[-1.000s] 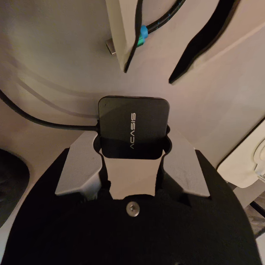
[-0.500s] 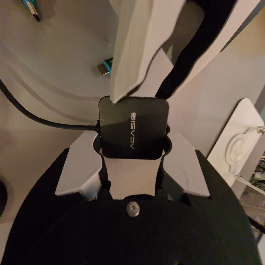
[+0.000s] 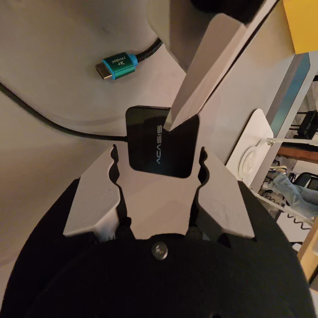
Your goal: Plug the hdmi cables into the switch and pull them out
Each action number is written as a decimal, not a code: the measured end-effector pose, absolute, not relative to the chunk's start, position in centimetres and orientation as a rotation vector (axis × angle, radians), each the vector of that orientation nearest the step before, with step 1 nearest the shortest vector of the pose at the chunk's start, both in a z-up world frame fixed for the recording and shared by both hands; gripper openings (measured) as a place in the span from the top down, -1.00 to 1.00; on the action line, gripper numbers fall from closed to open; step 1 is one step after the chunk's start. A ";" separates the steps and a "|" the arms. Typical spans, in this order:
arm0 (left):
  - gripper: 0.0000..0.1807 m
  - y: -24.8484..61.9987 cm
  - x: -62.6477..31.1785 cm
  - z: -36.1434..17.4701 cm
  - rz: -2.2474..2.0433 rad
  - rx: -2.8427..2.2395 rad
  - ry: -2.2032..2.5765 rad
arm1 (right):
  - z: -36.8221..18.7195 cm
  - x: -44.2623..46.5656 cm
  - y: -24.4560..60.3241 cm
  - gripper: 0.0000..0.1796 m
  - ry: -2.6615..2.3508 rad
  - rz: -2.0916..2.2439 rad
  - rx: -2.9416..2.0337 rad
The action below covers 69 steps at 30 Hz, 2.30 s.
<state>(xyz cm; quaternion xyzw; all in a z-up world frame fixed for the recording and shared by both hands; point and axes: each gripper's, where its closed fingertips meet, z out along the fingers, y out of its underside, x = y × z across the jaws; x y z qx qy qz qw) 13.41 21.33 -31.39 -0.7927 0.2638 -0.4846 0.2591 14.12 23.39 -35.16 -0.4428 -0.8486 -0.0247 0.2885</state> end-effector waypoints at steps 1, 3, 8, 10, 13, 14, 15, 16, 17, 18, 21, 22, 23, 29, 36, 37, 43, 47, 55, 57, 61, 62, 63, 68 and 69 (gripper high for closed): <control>0.86 21.4 13.3 -31.5 -1.328 -2.154 0.699 | -35.0 14.4 23.4 -0.01 -2.261 -0.070 -1.187; 0.86 21.6 13.1 -31.9 -1.339 -2.167 0.683 | -34.9 14.7 23.4 0.06 -2.248 -0.058 -1.200; 0.86 22.0 13.2 -33.0 -1.406 -2.197 0.626 | -35.5 15.0 24.0 0.26 -2.245 -0.071 -1.232; 0.86 22.1 13.2 -33.5 -1.399 -2.216 0.627 | -36.1 15.0 24.1 0.27 -2.266 -0.081 -1.240; 0.85 22.3 13.0 -34.2 -1.392 -2.243 0.629 | -36.8 14.9 24.2 0.27 -2.287 -0.067 -1.261; 0.84 22.4 12.9 -34.5 -1.374 -2.253 0.638 | -37.0 15.0 24.3 0.27 -2.299 -0.062 -1.271; 0.84 22.5 12.9 -34.8 -1.351 -2.266 0.648 | -37.3 15.0 24.3 0.27 -2.314 -0.057 -1.281; 0.82 22.7 12.7 -35.2 -1.314 -2.283 0.655 | -37.5 15.0 24.3 0.27 -2.327 -0.047 -1.296; 0.80 22.9 12.5 -35.6 -1.267 -2.300 0.665 | -37.6 15.0 24.3 0.28 -2.339 -0.029 -1.312; 0.76 23.1 12.3 -35.9 -1.215 -2.319 0.674 | -37.6 15.0 24.2 0.27 -2.352 -0.016 -1.321; 0.75 23.1 12.1 -36.2 -1.144 -2.342 0.718 | -37.8 15.0 24.1 0.27 -2.392 0.004 -1.332; 0.74 23.1 12.0 -36.4 -1.123 -2.351 0.734 | -37.9 15.0 24.1 0.27 -2.406 0.008 -1.339; 0.74 23.2 12.0 -36.5 -1.102 -2.361 0.748 | -37.9 15.0 24.1 0.27 -2.420 0.014 -1.350; 0.71 23.5 11.7 -37.4 -1.026 -2.387 0.783 | -38.1 15.1 24.1 0.29 -2.481 -0.002 -1.383; 0.70 23.8 11.8 -37.7 -0.986 -2.382 0.796 | -38.2 15.3 23.9 0.31 -2.454 0.036 -1.450; 0.70 23.8 11.7 -37.7 -0.977 -2.380 0.799 | -38.3 15.4 23.9 0.31 -2.448 0.052 -1.464; 0.67 25.8 8.9 -34.8 -0.730 -2.261 0.877 | -38.2 15.6 23.9 0.31 -2.421 0.063 -1.478; 0.68 25.6 6.1 -32.5 -0.658 -2.222 0.896 | -38.0 16.2 24.0 0.31 -2.371 0.087 -1.521; 0.70 22.3 3.3 -33.2 -0.535 -2.208 1.003 | -35.2 15.1 21.9 0.42 -2.181 0.217 -1.658; 0.70 22.0 3.0 -33.0 -0.531 -2.199 0.989 | -34.2 13.2 19.7 0.45 -2.096 0.380 -1.694; 0.70 21.6 2.4 -31.9 -0.583 -2.162 0.953 | -34.2 10.7 17.6 0.46 -1.955 0.434 -1.794; 0.70 21.7 2.2 -31.6 -0.590 -2.148 0.946 | -34.4 10.3 17.2 0.47 -1.921 0.438 -1.823; 0.70 21.7 2.1 -31.5 -0.594 -2.136 0.952 | -34.7 9.8 16.8 0.47 -1.890 0.452 -1.851; 0.70 21.9 1.5 -32.0 -0.556 -2.131 0.985 | -37.7 9.2 15.6 0.53 -1.820 0.407 -2.028; 0.70 22.0 1.6 -31.9 -0.568 -2.124 0.985 | -38.1 9.1 15.7 0.55 -1.801 0.387 -2.050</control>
